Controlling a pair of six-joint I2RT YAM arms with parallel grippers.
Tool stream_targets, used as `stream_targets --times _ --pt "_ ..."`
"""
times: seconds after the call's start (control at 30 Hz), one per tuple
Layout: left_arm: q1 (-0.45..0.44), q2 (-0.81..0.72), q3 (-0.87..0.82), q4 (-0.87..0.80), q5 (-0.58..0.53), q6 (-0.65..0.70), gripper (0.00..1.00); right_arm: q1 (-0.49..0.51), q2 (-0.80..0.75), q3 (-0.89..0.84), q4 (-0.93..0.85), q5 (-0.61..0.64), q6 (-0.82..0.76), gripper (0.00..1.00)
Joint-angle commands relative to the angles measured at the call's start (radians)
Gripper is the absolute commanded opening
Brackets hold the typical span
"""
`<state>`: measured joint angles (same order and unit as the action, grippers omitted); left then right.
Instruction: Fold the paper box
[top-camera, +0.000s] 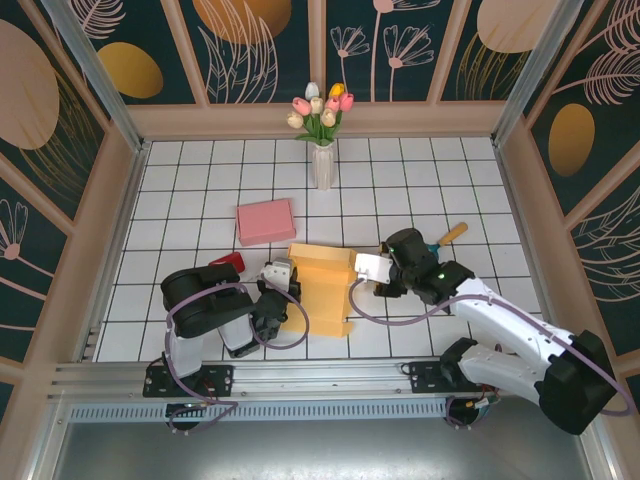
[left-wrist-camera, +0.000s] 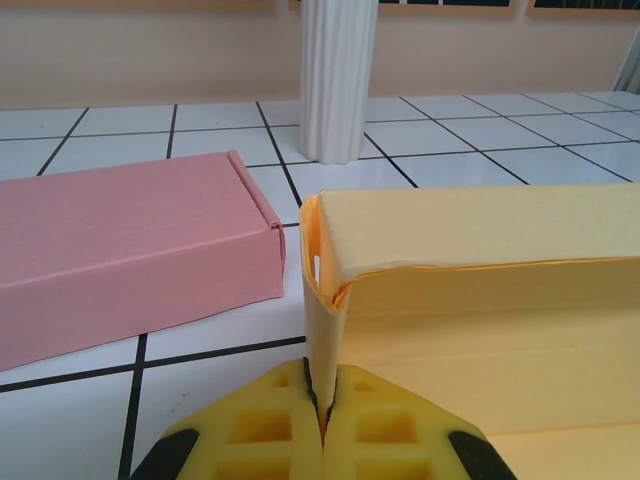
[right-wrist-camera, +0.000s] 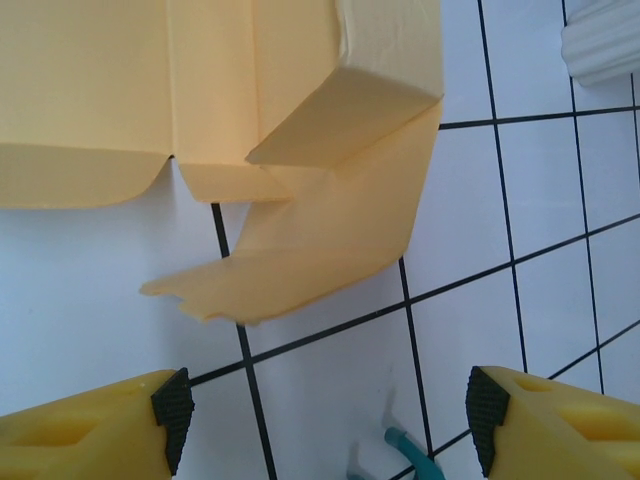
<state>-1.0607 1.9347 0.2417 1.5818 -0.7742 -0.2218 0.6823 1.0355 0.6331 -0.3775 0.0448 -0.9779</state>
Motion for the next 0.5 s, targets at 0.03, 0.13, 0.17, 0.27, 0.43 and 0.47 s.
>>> stream_targets --times 0.03,0.13,0.17,0.27,0.43,0.47 --pt "-0.004 0.028 0.004 0.01 0.004 -0.011 0.0 -0.004 0.04 -0.013 0.121 -0.025 0.019 0.75" --pt "-0.005 0.03 0.007 0.01 0.008 -0.013 0.0 -0.004 0.071 -0.014 0.146 -0.021 0.034 0.75" --pt "-0.004 0.03 0.007 0.01 0.007 -0.014 0.0 -0.005 0.079 -0.013 0.151 -0.017 0.04 0.75" --pt "-0.005 0.027 0.005 0.01 0.01 -0.015 0.0 -0.005 0.09 -0.009 0.158 -0.019 0.048 0.75" --pt "-0.005 0.027 0.006 0.007 0.013 -0.015 0.0 -0.004 0.082 0.002 0.173 -0.026 0.078 0.74" --pt "-0.004 0.028 0.008 0.006 0.013 -0.016 0.0 -0.004 0.081 0.008 0.176 -0.038 0.087 0.74"
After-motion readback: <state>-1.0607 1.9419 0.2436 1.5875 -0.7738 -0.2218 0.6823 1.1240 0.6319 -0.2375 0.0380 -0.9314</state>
